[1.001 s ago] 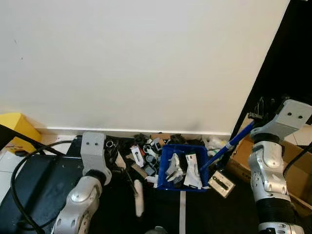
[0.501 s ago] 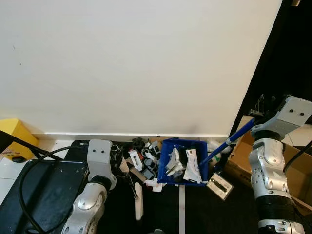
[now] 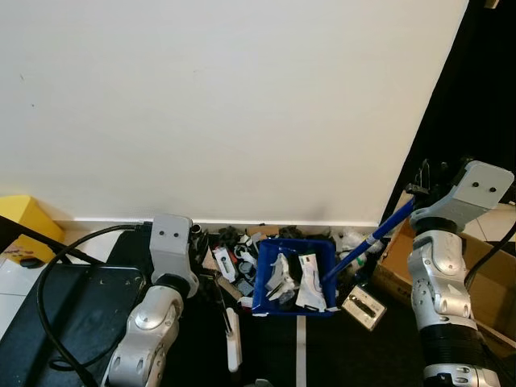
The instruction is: Sweep floor
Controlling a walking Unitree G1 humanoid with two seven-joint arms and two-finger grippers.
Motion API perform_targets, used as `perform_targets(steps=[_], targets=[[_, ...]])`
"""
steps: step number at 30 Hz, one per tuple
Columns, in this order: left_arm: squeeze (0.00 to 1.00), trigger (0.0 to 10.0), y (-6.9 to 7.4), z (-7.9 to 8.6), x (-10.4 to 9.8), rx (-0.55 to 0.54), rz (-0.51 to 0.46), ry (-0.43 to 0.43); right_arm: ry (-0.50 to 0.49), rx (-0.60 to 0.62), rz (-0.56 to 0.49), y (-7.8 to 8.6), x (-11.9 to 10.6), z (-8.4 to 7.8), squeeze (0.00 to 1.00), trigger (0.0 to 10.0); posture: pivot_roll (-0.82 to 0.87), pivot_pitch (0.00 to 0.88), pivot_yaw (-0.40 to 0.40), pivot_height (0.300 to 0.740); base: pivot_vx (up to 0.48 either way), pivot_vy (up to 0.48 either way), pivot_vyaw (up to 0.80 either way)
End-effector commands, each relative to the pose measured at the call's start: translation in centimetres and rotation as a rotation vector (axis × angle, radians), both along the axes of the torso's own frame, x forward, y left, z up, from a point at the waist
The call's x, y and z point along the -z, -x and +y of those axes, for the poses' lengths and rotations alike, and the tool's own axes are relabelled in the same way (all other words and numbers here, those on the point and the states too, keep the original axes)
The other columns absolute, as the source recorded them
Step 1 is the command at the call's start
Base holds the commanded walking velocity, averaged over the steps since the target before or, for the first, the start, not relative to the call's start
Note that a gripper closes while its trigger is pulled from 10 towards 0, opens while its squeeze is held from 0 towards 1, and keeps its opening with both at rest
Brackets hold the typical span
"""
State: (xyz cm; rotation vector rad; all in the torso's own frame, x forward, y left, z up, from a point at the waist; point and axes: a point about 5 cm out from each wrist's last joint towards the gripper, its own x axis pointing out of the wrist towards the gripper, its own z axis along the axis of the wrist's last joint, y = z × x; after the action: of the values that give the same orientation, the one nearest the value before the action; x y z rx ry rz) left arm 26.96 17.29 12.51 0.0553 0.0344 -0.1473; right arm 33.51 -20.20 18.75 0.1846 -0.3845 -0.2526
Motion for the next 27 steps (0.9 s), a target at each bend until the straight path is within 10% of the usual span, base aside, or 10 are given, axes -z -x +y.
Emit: perform_targets(steps=[1, 27], targets=[[0.0, 10.0, 0.04, -0.2, -0.78, -0.005, -0.035, -0.004, -0.013, -0.013, -0.075, 0.19, -1.6, 0.3, 0.0, 10.0, 0.08, 0.121, 0.104, 0.74, 0.0, 0.0, 0.0], [0.0, 10.0, -0.14, -0.23, -1.06, -0.011, -0.031, 0.01, -0.014, -0.017, -0.08, 0.22, -1.79, 0.23, 0.0, 10.0, 0.08, 0.121, 0.104, 0.74, 0.0, -0.309, 0.0]])
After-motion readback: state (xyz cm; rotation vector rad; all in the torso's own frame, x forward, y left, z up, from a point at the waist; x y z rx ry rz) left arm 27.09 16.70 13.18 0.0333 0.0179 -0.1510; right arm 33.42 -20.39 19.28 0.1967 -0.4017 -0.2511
